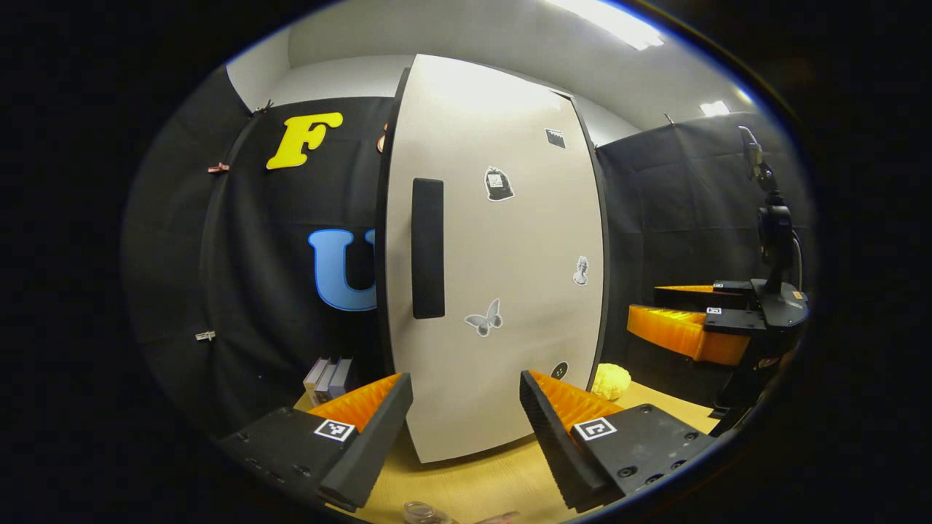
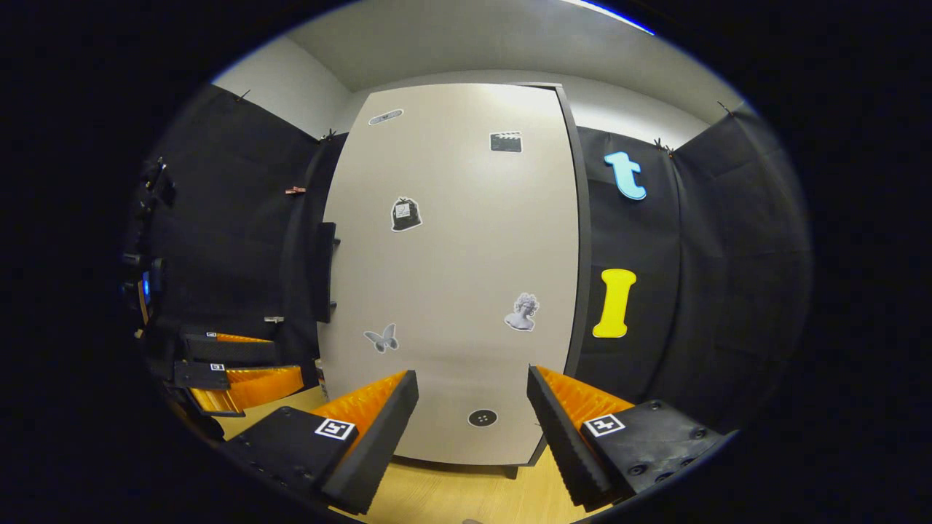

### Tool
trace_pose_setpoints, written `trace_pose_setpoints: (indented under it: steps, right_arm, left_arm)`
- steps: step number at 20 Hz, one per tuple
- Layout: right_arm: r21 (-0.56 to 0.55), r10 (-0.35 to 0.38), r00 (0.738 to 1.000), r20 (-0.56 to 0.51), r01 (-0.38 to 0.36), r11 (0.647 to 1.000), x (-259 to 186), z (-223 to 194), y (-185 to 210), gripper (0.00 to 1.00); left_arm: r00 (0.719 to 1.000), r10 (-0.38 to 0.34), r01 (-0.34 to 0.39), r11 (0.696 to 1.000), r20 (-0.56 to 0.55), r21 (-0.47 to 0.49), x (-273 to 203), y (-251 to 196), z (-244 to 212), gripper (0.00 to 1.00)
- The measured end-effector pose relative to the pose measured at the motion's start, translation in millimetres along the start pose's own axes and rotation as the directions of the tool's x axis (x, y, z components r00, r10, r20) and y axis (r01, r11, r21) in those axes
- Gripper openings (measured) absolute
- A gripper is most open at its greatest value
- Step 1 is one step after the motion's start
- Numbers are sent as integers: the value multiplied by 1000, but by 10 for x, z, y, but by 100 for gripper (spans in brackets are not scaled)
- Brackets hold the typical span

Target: Open the cabinet door with the right hand, grasp the bottle in the cabinet with the left hand and place it on the coaster, then close the cabinet door with the right hand.

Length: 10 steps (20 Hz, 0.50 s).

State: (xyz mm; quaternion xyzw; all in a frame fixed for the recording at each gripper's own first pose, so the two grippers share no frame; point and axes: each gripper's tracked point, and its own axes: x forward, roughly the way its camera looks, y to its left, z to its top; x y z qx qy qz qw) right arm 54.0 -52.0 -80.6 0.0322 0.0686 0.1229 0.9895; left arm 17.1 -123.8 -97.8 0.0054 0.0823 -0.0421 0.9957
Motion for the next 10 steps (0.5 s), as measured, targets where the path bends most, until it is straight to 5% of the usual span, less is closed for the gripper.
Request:
trace_pose_setpoints:
  steps: [10]
  right_arm:
    - [-2,0,1000,-1,0,1000,42,20,4,98]
  left_arm:
    - [1000,-17,17,999,15,27,63,-15,50,93]
